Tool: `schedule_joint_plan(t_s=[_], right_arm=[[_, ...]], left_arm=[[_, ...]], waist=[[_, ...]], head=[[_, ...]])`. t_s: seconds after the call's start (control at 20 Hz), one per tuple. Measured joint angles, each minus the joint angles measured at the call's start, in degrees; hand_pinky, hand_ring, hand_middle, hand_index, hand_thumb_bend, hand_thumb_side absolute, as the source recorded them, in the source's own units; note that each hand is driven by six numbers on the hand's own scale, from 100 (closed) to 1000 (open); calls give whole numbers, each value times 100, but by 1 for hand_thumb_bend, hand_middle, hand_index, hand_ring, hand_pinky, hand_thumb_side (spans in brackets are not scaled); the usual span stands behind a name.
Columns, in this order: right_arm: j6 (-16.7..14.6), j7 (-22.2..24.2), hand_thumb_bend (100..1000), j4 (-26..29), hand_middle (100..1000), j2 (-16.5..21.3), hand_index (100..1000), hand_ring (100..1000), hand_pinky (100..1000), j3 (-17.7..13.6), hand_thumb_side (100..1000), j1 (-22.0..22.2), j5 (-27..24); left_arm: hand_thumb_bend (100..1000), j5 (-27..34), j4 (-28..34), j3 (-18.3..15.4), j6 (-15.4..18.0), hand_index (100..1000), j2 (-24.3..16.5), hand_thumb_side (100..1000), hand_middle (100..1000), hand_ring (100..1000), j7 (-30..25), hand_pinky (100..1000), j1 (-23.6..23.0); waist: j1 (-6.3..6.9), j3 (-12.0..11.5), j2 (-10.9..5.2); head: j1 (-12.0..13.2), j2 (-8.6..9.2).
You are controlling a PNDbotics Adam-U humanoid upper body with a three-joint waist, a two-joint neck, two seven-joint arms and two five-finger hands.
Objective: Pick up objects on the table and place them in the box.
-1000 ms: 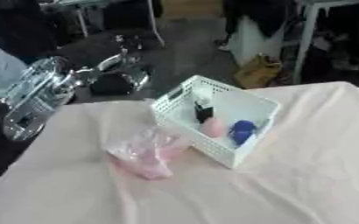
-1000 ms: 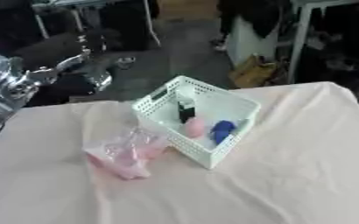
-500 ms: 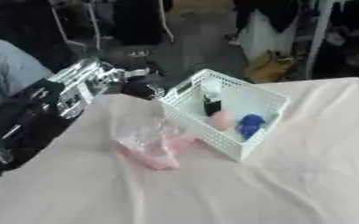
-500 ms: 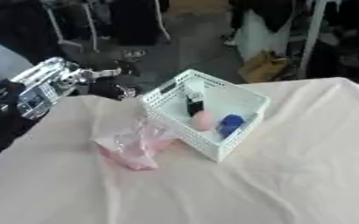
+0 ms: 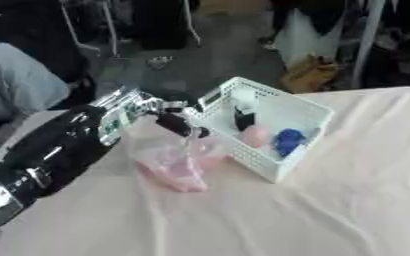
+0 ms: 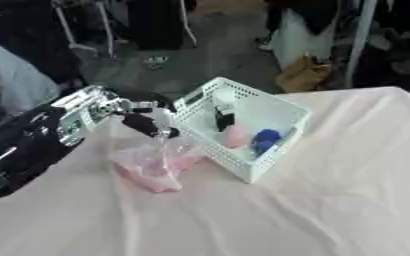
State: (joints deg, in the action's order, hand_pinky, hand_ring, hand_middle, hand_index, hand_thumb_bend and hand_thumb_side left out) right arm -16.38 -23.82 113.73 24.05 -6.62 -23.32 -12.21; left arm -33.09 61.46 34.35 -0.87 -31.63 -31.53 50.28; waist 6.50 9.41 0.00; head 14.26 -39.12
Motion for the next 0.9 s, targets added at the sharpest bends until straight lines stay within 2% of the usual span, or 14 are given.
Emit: schedule_joint_plan(t_s=[0.35,0.4,0.45,0.5,0.55,0.6,0.65,0.7,0.75,0.8,0.9], right_arm=[[31,30,100,0,757,-1,769,886,825,30,736,-15,-3],[34,33,100,0,757,-1,768,886,825,31,736,-15,-3],[37,36,100,0,757,-1,768,886,825,31,736,-15,-4],[41,40,100,0,757,-1,768,886,825,31,736,-15,-4],[44,43,100,0,757,-1,768,886,825,31,736,-15,-5],[45,44,100,0,756,-1,764,886,825,31,737,-15,-6],[47,46,100,0,756,-1,764,886,825,32,737,-15,-9],[50,49,100,0,756,-1,763,886,825,33,736,-15,-12],[55,54,100,0,756,-1,763,886,825,34,736,-15,-15],[58,58,100,0,756,-1,762,886,825,34,736,-15,-18],[65,66,100,0,756,-1,761,886,825,36,734,-15,-22]], left_arm=[[448,-45,-212,-24,-223,1000,87,853,1000,1000,-1303,1000,92],[472,-53,-183,-44,-270,1000,84,810,1000,1000,-1470,1000,103],[472,-58,-160,-66,-313,1000,83,810,1000,1000,-1628,1000,114],[548,-59,-148,-77,-352,1000,79,813,1000,1000,-1759,1000,121],[548,-59,-146,-80,-385,1000,77,813,1000,1000,-1849,1000,121],[586,-59,-146,-79,-417,1000,76,822,1000,1000,-1910,1000,121],[586,-59,-156,-72,-450,1000,76,822,1000,1000,-1951,1000,121],[637,-61,-174,-61,-478,1000,75,791,1000,1000,-1980,1000,121],[637,-65,-202,-45,-502,1000,74,791,1000,1000,-2000,1000,121],[675,-69,-234,-23,-525,1000,74,757,1000,1000,-2016,1000,121],[680,-76,-301,13,-566,1000,74,760,1000,1000,-2033,1000,120]], waist=[[0,4,0],[0,3,0],[0,3,0],[3,3,-4],[7,2,-11],[9,2,-19],[9,2,-26],[9,1,-29],[9,1,-29],[9,0,-29],[9,0,-29]], head=[[10,-2],[10,-2],[10,-3],[11,-5],[12,-6],[13,-8],[16,-9],[25,-9],[34,-10],[42,-11],[59,-14]])
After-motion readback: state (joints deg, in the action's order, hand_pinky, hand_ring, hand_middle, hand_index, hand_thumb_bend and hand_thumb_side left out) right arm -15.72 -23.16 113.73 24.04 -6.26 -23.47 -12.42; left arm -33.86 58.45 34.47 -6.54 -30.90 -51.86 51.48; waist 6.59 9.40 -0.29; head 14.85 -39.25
